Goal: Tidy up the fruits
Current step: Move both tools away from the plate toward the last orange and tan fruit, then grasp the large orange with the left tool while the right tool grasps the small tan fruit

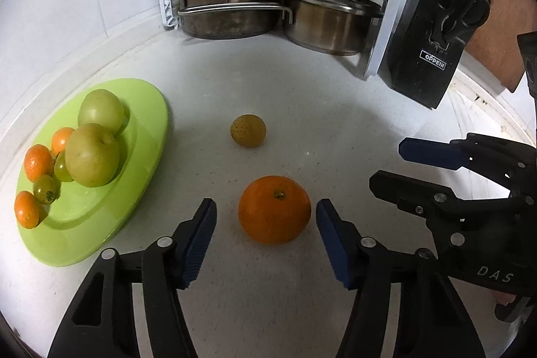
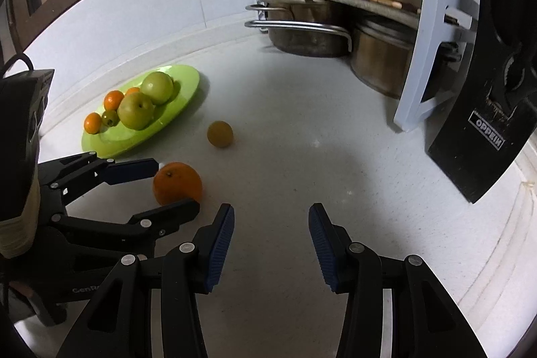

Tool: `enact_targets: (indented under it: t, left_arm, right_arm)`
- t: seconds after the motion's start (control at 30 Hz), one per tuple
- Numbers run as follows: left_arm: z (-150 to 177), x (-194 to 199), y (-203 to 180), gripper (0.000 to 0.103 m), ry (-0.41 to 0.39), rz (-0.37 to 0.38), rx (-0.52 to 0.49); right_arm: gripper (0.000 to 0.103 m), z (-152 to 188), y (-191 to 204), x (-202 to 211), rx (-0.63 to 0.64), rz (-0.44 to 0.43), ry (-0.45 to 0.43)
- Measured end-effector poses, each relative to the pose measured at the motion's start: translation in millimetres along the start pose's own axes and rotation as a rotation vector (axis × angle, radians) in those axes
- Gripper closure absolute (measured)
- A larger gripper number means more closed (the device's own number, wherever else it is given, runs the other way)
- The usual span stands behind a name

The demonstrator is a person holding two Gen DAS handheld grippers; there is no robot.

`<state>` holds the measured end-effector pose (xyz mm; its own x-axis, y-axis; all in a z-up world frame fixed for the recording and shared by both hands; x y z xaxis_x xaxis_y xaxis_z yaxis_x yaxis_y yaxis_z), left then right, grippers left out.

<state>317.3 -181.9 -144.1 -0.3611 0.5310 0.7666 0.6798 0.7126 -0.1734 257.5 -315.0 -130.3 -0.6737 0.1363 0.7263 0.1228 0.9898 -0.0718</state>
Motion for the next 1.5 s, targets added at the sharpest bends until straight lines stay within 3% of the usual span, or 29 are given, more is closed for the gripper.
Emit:
enact_targets:
  t: [0.17, 0.8, 1.1, 1.5]
  left_arm:
    - [-0.9, -2.8, 2.0, 0.061, 0.014, 0.038, 0.007]
    - [-6.8, 42.9, 46.5, 0.061, -0.079, -0.143, 0.118]
    - [-3.2, 48.3, 55.5, 0.061, -0.097, -0.155, 0.138]
    - [3.2, 74.8, 59.5, 0.061, -0.136, -0.150, 0.158]
  right_arm:
    - [0.056, -3.8, -3.0, -6.8, 0.003, -0.004, 0.010]
    - [0.056, -57.9, 44.2, -56.3, 0.071, -0.116, 0.012]
    - [0.075, -66.7, 60.8, -75.8, 0.107, -0.110, 0.032]
    - [0.075, -69.3, 73.3, -38.4, 0.101, -0.151, -0.005]
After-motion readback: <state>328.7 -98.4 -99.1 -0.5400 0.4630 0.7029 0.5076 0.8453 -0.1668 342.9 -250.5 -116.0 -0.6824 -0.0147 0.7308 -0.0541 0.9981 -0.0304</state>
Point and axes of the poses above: each gripper's, at about its wrist camera, not at the fingertips, and x roughly against the way its jaws point, y to its left, z to its underside, the point moved 1 cm from there along -x, roughly the way its jaws point, and after that the axes turned 9 degrees about z, right-handed, at the moved point
